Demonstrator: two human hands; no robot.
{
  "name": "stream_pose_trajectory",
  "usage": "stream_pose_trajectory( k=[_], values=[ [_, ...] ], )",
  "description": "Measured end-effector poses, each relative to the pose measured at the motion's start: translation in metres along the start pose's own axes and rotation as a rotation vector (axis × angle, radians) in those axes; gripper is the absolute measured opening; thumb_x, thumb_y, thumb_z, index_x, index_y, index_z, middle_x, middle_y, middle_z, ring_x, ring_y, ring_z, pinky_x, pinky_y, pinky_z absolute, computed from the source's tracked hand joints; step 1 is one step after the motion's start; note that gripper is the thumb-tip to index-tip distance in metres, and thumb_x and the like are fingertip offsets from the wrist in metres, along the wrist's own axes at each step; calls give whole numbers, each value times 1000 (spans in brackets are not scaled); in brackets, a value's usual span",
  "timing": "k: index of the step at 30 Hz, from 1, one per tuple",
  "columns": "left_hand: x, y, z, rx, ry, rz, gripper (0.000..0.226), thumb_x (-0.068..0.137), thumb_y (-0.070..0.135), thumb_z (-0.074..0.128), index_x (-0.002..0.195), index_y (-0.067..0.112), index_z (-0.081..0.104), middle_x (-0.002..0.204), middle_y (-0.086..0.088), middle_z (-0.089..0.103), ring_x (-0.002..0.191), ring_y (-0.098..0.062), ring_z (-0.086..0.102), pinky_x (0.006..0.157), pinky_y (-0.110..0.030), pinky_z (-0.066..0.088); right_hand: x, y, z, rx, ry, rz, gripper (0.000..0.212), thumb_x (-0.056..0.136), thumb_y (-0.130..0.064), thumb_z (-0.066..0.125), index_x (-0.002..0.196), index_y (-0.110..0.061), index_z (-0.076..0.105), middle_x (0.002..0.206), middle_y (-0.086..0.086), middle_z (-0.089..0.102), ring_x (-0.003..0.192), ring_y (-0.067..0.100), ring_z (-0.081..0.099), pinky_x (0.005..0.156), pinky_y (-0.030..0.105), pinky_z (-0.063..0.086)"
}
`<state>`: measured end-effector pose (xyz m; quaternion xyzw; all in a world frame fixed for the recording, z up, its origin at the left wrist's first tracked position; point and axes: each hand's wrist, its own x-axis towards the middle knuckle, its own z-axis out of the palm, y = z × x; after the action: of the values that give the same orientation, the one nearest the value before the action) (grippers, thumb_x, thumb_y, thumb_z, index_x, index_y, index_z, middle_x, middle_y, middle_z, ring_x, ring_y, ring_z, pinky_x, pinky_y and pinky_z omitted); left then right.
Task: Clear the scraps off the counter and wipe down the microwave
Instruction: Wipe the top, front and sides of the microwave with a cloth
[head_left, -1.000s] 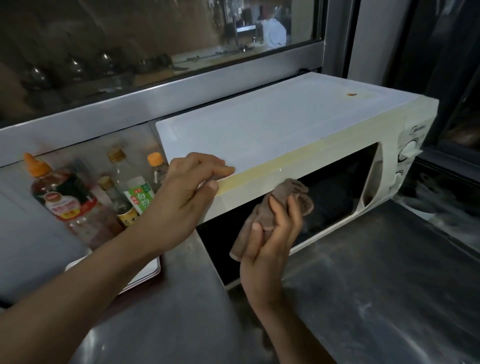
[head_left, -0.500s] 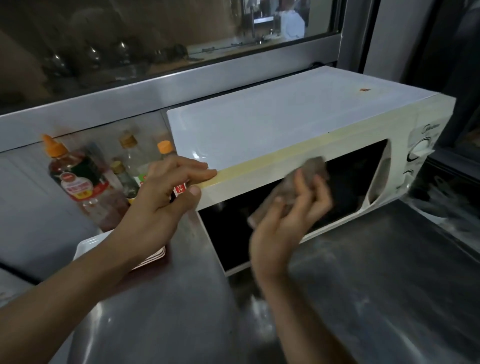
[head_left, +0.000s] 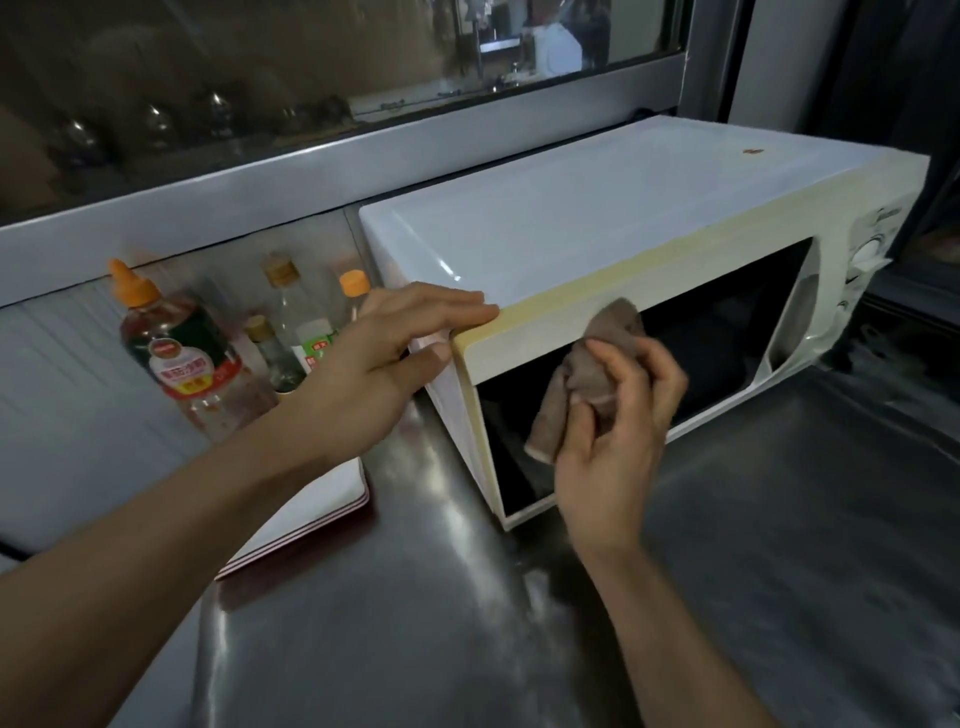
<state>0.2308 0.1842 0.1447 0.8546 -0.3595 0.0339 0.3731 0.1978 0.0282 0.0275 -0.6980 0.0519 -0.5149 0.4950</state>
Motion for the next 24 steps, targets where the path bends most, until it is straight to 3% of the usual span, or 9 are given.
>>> stream_pose_trajectory(
  k=[4,7,13,18,21,24],
  values=[
    [0,-10,0,-6,0,43,41,93,0,48,127,22,51,133,1,54,131,-21,39,114,-37,25,-16,-26,18,14,134,164,48,77,18,52,120,-2,56,131,9,39,122,12,45,101,19,39],
    [1,-13,0,-25,20,59,41,93,-3,47,123,24,55,131,3,54,130,-21,38,112,-32,24,-41,-51,30,49,99,116,44,75,14,59,116,1,55,125,14,44,113,-4,47,93,14,41],
    [5,-21,0,-79,-4,83,43,94,-6,45,122,26,53,129,-2,54,129,-23,39,112,-44,26,-39,-56,39,1,105,68,33,72,-2,69,101,-2,54,111,9,45,100,1,48,85,5,38],
    [6,-24,3,-100,-11,102,44,89,2,45,124,28,48,127,-1,53,129,-21,40,113,-43,25,-64,-26,47,-86,54,43,33,68,-16,53,101,-15,49,114,1,38,102,20,51,87,25,48],
    [4,-24,5,-133,-7,90,44,85,9,43,123,30,49,129,0,52,131,-21,38,114,-46,24,-104,7,39,-188,-15,174,36,69,-2,61,100,-13,48,118,3,38,104,23,51,84,40,53],
    [3,-25,7,-165,-2,89,45,88,3,44,121,32,50,131,0,51,132,-22,37,114,-47,23,-122,20,35,-277,-82,210,38,71,10,63,100,-8,48,118,12,40,102,24,52,81,41,54]
  ],
)
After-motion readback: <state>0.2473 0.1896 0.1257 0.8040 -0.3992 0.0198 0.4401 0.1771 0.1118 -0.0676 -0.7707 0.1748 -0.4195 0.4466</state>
